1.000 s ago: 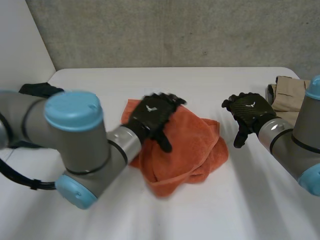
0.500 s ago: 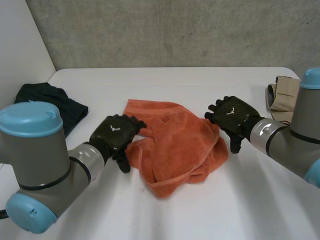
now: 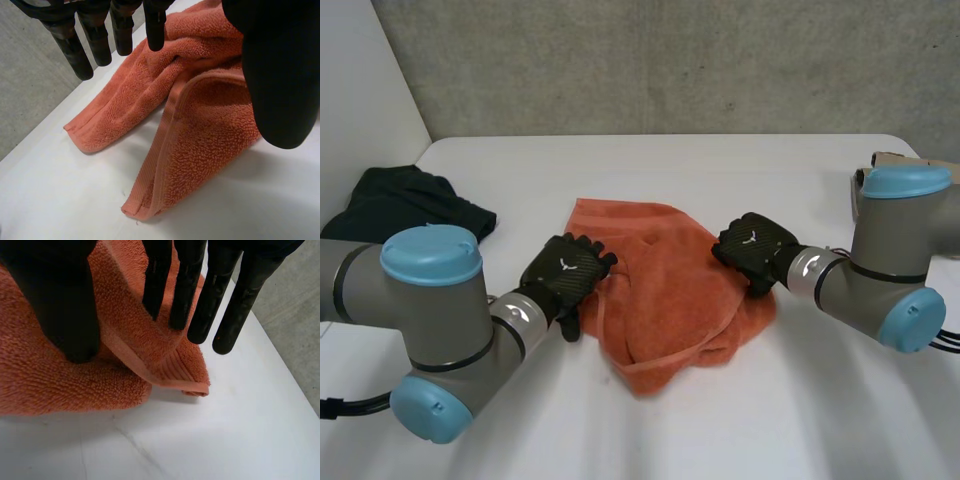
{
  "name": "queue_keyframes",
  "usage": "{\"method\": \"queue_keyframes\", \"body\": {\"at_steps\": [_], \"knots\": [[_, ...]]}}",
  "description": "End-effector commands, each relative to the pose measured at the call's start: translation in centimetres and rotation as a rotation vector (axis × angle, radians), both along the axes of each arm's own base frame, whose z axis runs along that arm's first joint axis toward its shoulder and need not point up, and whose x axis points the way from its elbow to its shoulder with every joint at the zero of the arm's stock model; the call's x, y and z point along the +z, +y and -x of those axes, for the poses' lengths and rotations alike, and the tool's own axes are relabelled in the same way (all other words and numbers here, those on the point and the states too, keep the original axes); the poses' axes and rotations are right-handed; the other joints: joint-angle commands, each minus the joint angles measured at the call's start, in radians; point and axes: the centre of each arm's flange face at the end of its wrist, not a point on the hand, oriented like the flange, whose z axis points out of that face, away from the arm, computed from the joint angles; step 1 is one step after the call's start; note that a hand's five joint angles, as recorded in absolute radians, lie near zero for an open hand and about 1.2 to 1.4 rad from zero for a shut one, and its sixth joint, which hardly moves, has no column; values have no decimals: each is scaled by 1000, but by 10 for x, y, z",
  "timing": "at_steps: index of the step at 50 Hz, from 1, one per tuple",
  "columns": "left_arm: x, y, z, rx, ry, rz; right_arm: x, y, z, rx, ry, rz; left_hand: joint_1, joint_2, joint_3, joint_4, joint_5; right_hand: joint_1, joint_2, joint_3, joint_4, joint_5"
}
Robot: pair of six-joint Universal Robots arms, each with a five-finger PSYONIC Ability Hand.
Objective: Fold the laundry.
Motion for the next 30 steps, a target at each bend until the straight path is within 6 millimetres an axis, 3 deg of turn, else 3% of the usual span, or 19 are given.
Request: {"method": "queue_keyframes", "body": {"at_steps": [1,6,10,11,15,25,30], "knots": [[2,-3,1,5,7,6,12,-13,-6,-29,-75,1,42,39,48,44,46,744,623,639,639,666],[5,-5,2,6,18,13,34,-16,-8,-43,-140,6,19,16,25,21,23,744,623,639,639,666],[8,-11,3,14,29,21,74,-12,-4,-58,-192,40,1,-2,7,3,5,744,623,639,639,666],[7,-14,2,22,35,12,94,-8,-1,-66,-209,63,-5,-7,1,-3,-1,744,623,639,639,666],[6,-24,3,49,80,-14,129,9,8,-77,-216,80,-14,-16,-8,-12,-10,744,623,639,639,666],[-5,-28,15,-17,174,-174,168,48,21,-85,-202,44,1,-2,7,3,5,744,623,639,639,666],[-12,-28,21,-40,181,-220,191,64,27,-87,-231,90,115,112,121,117,119,744,623,639,639,666]]}}
